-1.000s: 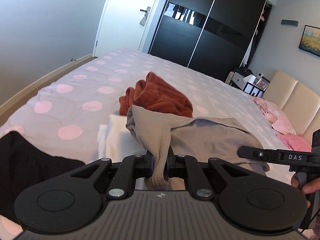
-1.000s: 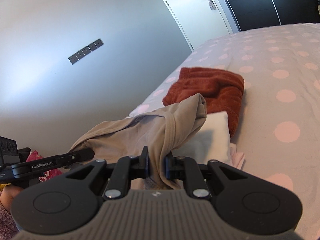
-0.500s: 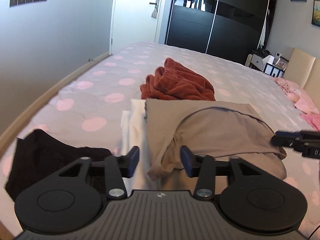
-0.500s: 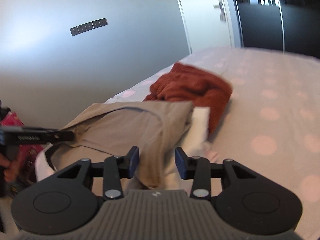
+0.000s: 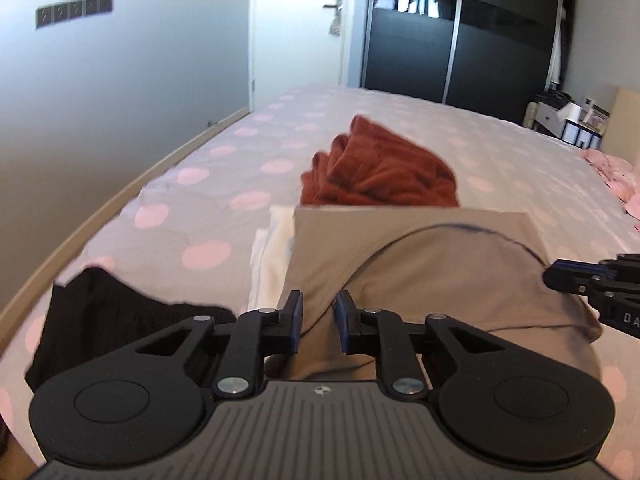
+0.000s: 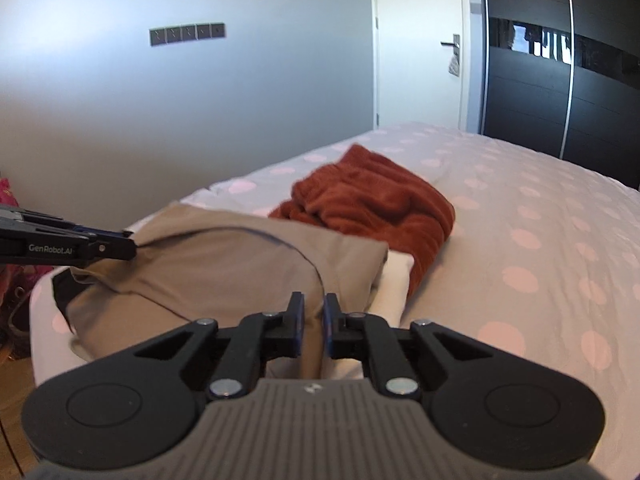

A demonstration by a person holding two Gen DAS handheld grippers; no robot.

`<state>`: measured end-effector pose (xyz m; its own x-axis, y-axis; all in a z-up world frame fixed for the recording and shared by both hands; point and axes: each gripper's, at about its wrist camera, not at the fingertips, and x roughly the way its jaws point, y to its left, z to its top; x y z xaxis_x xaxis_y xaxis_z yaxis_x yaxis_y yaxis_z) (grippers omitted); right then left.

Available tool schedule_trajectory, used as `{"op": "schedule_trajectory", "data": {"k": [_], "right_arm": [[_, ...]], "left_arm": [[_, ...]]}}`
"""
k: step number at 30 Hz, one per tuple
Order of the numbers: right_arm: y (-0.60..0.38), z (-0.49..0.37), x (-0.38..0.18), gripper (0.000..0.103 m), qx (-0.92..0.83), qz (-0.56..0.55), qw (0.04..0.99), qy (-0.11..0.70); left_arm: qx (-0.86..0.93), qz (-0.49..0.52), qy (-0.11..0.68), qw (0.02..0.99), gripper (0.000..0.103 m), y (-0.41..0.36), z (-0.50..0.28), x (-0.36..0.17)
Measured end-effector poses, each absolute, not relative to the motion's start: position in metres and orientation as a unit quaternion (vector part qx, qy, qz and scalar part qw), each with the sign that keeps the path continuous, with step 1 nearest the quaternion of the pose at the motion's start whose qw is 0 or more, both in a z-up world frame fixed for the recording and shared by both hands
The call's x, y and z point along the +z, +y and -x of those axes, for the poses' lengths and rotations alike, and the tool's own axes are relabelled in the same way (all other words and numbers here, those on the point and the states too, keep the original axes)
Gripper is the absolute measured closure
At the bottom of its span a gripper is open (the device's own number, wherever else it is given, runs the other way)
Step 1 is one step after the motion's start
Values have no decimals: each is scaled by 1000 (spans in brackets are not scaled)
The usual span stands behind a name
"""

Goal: Fold clothes
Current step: 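Open both tools to release the shirt on the stack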

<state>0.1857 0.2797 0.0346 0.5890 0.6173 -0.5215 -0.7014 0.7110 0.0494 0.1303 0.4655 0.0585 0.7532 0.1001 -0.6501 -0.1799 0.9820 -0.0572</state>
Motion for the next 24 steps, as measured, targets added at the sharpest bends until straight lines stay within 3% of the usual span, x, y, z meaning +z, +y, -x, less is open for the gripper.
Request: {"op": "schedule_trajectory", "data": {"k": [6, 16, 20, 22, 24], "right_arm": [[286, -194, 9, 91, 371, 88, 881, 281], [280, -192, 27, 89, 371, 95, 879, 284], [262, -178, 48, 87, 380, 77, 877, 283], [250, -166, 58, 80, 385, 81, 876, 280], [237, -153, 66, 74, 391, 85, 874, 274]], "left_arm": [[78, 73, 352, 930, 87, 472, -130, 26], [120, 37, 342, 931, 86, 444, -116, 55], [113, 40, 339, 933, 80, 423, -95, 78], [105, 43, 338, 934, 78, 411, -83, 90], [98, 46, 337, 935, 67, 399, -72, 102]]}}
